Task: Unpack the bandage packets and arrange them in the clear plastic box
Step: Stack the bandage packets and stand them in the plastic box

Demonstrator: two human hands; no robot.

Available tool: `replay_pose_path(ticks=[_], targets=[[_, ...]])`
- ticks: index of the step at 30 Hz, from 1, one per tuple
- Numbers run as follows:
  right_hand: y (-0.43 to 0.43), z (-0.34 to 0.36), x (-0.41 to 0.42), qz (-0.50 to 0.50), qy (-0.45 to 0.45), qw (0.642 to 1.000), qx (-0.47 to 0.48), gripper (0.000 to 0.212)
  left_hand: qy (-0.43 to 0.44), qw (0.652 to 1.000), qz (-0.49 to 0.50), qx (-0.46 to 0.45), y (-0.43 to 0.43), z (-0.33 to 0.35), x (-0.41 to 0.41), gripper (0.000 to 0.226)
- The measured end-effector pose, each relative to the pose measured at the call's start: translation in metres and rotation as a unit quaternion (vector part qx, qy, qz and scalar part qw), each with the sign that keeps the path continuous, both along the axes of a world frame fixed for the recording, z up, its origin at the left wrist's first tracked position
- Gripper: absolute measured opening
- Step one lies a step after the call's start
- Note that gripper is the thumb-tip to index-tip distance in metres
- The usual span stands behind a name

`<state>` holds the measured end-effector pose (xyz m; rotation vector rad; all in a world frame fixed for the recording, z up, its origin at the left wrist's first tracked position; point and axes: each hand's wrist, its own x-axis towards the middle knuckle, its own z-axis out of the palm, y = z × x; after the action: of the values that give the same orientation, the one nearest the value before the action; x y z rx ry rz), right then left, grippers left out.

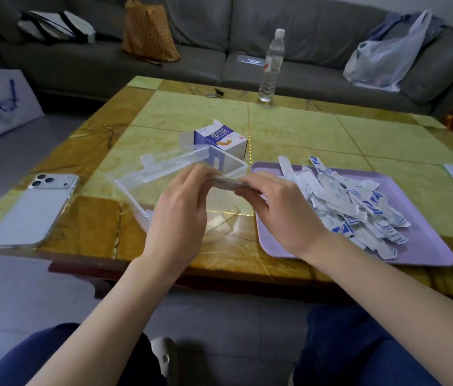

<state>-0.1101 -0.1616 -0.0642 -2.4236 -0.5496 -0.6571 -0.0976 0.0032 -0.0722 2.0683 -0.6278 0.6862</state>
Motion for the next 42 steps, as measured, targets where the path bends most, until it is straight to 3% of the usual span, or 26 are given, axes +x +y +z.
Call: replay_pose_path(ticks=[5, 9, 13, 16, 20, 23, 26, 31, 37, 42], targets=[[0.035, 0.016, 0.01, 0.012, -0.019, 1.0, 0.01, 0.025, 0.007, 1.0, 0.01, -0.007, 0.03, 0.01, 0.006, 0.013], [0.061, 0.027, 0.022, 0.017, -0.062, 0.997, -0.038, 0.034, 0.019, 0.999, 0.029, -0.03, 0.05, 0.015, 0.009, 0.011], [0.079, 0.033, 0.031, -0.003, -0.078, 0.99, -0.121, 0.025, 0.032, 0.998, 0.046, -0.035, 0.063, 0.017, 0.011, 0.008], [0.089, 0.039, 0.038, -0.018, 0.029, 0.988, -0.149, 0.019, 0.081, 0.993, 0.086, 0.024, 0.075, 0.013, 0.016, 0.016], [0.089, 0.035, 0.067, -0.061, 0.156, 0.978, -0.127, 0.03, 0.25, 0.946, 0.122, 0.167, 0.092, 0.0, 0.023, 0.06], [0.094, 0.029, 0.087, -0.068, 0.287, 0.947, -0.131, 0.046, 0.289, 0.931, 0.083, 0.206, 0.1, -0.006, 0.024, 0.079], [0.104, 0.02, 0.097, -0.078, 0.373, 0.898, -0.222, 0.04, 0.306, 0.928, 0.053, 0.208, 0.104, -0.01, 0.024, 0.09], [0.124, 0.003, 0.101, -0.069, 0.437, 0.857, -0.266, 0.026, 0.305, 0.931, 0.04, 0.199, 0.109, -0.014, 0.024, 0.098], [0.14, -0.01, 0.102, -0.046, 0.51, 0.839, -0.184, 0.013, 0.307, 0.936, 0.029, 0.172, 0.108, -0.015, 0.023, 0.099], [0.147, -0.012, 0.102, -0.046, 0.508, 0.831, -0.222, 0.029, 0.309, 0.937, 0.024, 0.163, 0.108, -0.016, 0.025, 0.1]])
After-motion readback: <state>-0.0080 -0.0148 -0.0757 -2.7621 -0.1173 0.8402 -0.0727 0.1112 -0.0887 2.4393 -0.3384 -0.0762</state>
